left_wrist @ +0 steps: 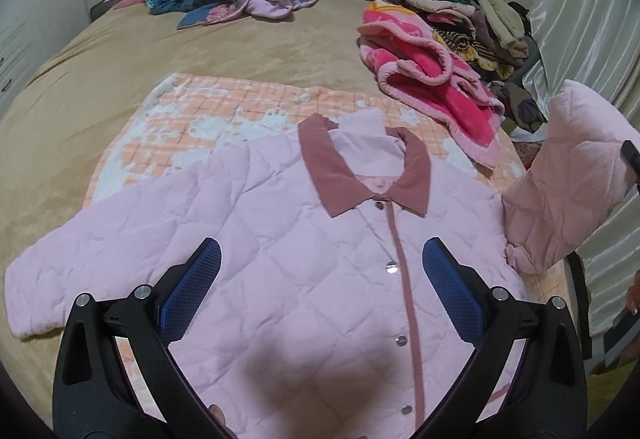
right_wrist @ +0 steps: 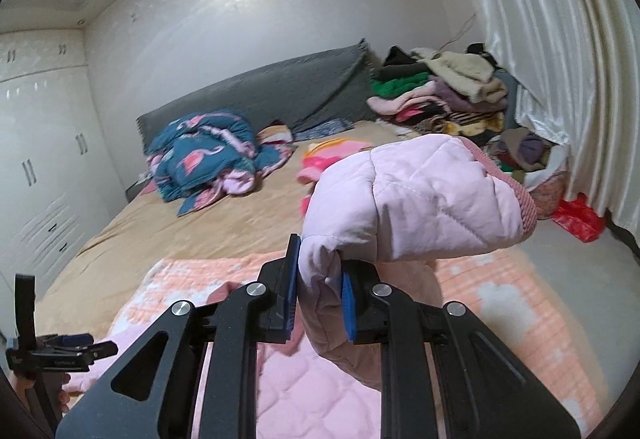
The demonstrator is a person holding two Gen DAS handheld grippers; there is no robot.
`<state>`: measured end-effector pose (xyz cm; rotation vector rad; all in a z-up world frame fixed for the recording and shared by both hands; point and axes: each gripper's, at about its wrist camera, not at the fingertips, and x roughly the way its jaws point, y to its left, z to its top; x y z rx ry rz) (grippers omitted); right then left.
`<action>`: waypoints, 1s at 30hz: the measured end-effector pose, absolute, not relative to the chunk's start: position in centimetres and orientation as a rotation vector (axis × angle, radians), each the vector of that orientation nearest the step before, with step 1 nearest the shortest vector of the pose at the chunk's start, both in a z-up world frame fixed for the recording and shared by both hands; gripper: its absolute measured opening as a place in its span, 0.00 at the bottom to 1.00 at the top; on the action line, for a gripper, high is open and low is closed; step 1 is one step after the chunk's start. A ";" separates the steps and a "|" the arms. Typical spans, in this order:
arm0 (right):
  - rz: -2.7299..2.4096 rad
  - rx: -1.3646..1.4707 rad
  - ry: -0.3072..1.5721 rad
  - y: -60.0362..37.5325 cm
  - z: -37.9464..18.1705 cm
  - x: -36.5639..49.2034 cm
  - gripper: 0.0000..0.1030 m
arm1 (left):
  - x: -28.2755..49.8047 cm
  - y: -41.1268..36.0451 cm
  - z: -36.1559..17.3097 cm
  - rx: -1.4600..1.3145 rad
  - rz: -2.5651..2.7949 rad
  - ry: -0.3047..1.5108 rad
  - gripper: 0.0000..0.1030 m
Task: Fold large clothes
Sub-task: 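Lay the held sleeve across the jacket front and open the right tool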
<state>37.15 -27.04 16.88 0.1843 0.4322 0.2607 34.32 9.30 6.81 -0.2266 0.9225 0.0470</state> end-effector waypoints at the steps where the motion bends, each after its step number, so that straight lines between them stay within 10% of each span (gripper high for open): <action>1: 0.270 0.181 0.435 -26.5 16.8 37.3 0.17 | 34.2 9.7 6.8 -0.230 0.052 0.921 0.92; 30: 0.569 0.052 0.762 -6.4 -1.5 37.4 0.22 | 32.4 17.0 -0.4 -0.537 0.009 0.900 0.92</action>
